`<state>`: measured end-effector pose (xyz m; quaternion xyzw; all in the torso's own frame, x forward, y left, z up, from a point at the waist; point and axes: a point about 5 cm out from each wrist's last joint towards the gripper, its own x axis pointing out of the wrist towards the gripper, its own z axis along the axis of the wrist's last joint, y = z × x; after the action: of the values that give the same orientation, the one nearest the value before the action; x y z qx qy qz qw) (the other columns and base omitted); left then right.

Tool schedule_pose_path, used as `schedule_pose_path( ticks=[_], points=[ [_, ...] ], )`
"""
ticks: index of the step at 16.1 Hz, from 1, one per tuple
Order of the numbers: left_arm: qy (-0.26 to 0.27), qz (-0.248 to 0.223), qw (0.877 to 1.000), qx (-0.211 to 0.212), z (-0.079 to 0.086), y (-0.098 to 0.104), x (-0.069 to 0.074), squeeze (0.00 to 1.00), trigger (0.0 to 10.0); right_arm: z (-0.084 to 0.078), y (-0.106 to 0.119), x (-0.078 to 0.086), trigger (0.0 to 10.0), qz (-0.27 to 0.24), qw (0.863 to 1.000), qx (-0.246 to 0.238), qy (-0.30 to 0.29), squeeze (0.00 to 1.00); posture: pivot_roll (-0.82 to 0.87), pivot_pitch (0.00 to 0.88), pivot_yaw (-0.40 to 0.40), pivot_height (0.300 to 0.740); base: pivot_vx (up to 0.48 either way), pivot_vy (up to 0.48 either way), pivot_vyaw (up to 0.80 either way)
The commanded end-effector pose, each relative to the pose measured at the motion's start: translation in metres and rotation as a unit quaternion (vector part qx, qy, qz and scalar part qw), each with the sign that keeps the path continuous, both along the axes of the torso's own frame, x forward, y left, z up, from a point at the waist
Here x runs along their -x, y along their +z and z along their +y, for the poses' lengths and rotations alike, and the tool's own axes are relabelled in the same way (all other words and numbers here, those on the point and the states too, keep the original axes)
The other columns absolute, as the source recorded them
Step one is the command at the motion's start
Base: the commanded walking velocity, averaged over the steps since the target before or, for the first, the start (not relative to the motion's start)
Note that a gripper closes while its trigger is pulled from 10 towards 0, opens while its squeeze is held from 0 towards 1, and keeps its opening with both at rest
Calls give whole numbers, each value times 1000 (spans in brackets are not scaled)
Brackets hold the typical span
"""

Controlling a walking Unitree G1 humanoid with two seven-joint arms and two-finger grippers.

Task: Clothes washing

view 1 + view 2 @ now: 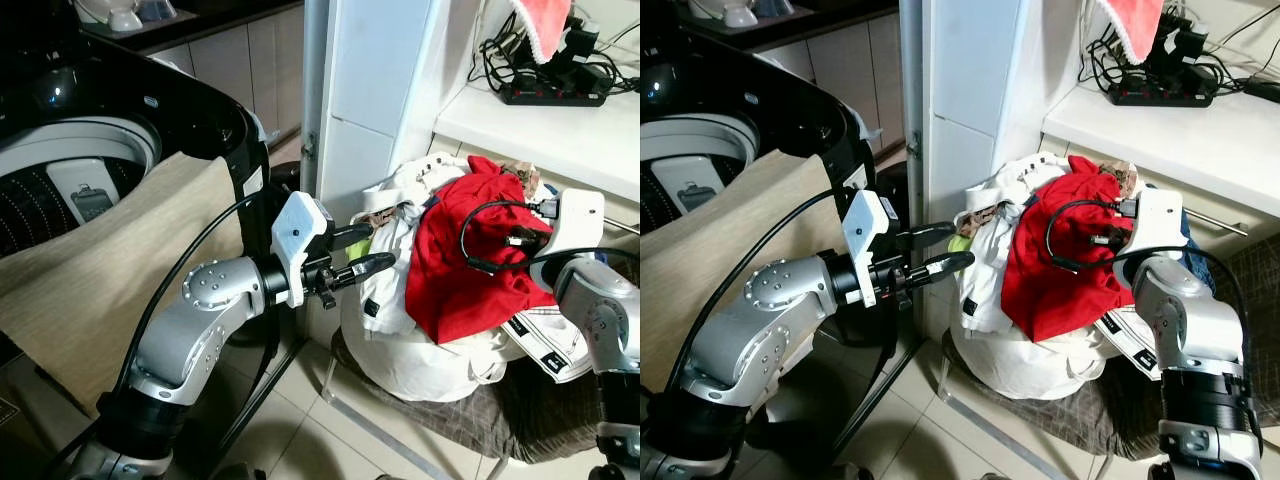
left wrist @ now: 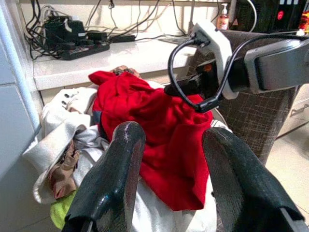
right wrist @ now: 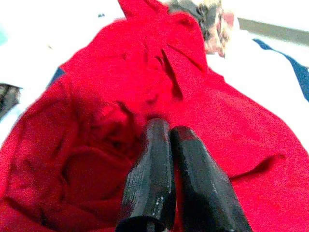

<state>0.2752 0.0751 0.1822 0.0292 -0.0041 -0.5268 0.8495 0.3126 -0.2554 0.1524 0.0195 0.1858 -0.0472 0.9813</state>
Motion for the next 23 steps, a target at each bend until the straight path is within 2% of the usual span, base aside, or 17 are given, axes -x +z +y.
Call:
schedule_pose_path(
  ticks=[1,5,8,10,18,19,21,22,23],
  points=[
    [2,-15,1000,-1,-1,6,-3,0,10000,-6,9,3,0,-9,1000,5,-6,0,-110,0,-17,740,0,0,0],
    [9,-10,1000,8,-2,7,-3,0,10000,1,27,2,0,-32,999,-5,9,0,-110,0,-21,740,0,0,0],
    [15,-12,1000,13,-3,8,-5,0,10000,8,38,0,0,-51,997,-53,23,0,-110,0,-24,740,0,0,0],
    [30,-17,999,18,-3,10,-8,0,10000,20,51,-1,0,-72,990,-103,67,0,-111,0,-21,740,0,0,0],
    [35,-22,999,25,-3,13,-10,0,10000,44,74,4,0,-100,971,-149,158,0,-114,0,-20,740,0,0,0],
    [43,-30,998,35,-4,16,-12,0,10000,52,82,7,0,-117,957,-180,195,0,-113,0,-25,740,0,0,0],
    [51,-39,997,47,-3,20,-13,0,10000,55,87,8,0,-129,947,-201,215,0,-114,0,-27,740,0,0,0],
    [42,-49,996,67,-4,27,-10,0,10000,59,94,10,0,-142,937,-220,233,0,-114,0,-27,740,0,0,0],
    [35,-53,995,75,-5,30,-9,0,10000,60,96,10,0,-146,933,-225,239,0,-114,0,-27,740,0,0,0]
  ],
)
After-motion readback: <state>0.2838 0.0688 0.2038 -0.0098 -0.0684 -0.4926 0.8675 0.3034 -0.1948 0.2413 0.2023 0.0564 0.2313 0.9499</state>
